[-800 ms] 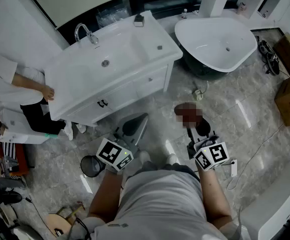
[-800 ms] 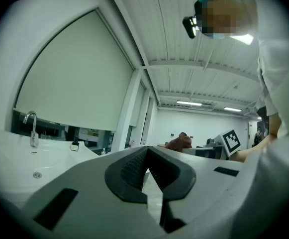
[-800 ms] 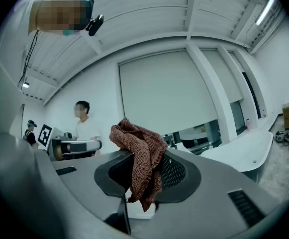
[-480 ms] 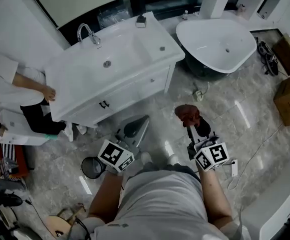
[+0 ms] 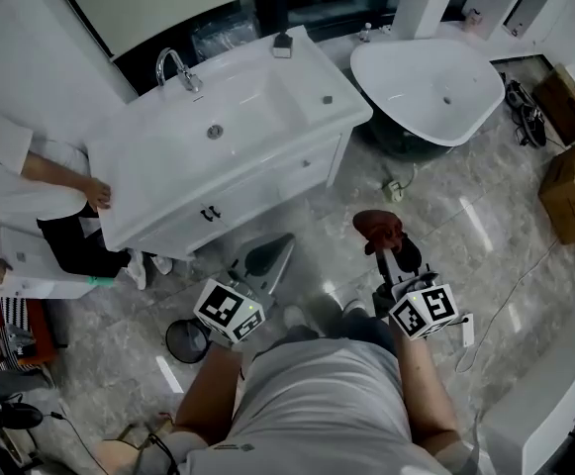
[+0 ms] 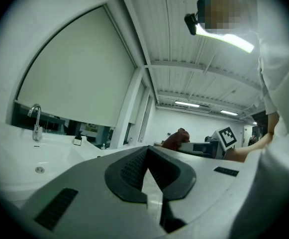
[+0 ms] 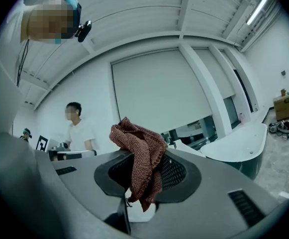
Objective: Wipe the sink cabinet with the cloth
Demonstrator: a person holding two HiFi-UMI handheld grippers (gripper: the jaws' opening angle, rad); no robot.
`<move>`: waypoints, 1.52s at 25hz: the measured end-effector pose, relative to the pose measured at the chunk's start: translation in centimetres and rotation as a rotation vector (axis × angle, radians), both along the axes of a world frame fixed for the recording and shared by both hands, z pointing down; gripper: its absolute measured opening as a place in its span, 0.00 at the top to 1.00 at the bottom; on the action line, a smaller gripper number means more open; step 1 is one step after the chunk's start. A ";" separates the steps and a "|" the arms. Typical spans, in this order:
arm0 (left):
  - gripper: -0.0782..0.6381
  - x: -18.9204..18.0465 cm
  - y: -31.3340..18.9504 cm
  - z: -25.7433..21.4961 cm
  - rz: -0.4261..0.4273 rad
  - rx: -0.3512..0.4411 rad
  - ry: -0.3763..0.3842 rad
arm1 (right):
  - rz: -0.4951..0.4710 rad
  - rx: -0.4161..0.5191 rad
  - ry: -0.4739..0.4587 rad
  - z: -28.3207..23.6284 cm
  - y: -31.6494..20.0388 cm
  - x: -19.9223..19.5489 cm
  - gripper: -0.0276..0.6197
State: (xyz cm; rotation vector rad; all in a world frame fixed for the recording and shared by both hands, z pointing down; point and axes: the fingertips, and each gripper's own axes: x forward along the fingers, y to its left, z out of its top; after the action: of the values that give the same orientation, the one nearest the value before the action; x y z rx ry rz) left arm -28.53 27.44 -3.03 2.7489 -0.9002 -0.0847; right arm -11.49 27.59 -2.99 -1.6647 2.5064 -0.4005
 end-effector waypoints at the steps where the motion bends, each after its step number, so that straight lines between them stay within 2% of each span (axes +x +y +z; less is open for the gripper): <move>1: 0.88 -0.2 -0.2 0.2 -0.002 -0.004 -0.001 | 0.003 -0.004 -0.002 0.2 -0.2 0.0 0.81; 5: 0.88 0.0 -0.9 0.6 0.000 -0.012 -0.009 | 0.007 -0.015 0.000 0.8 -1.3 0.7 0.81; 12: 0.88 2.3 -4.8 1.2 -0.045 -0.025 -0.037 | 0.002 -0.032 -0.034 2.1 -6.2 4.4 0.81; 18: 0.88 5.0 -9.8 1.9 -0.143 -0.069 -0.039 | -0.076 -0.068 -0.044 3.8 -12.6 7.1 0.81; 27: 0.88 8.8 -16.0 2.1 -0.269 -0.100 -0.084 | -0.169 -0.121 -0.103 5.3 -20.7 11.7 0.81; 38: 0.88 10.8 -18.1 4.1 -0.435 -0.166 -0.145 | -0.272 -0.191 -0.129 8.2 -26.6 14.3 0.81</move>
State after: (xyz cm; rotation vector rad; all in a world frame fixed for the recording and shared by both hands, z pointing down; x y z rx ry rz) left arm -17.70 9.38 1.05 2.3890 -1.4602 0.1091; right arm 2.86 1.03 5.20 -1.3025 2.6722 -0.7695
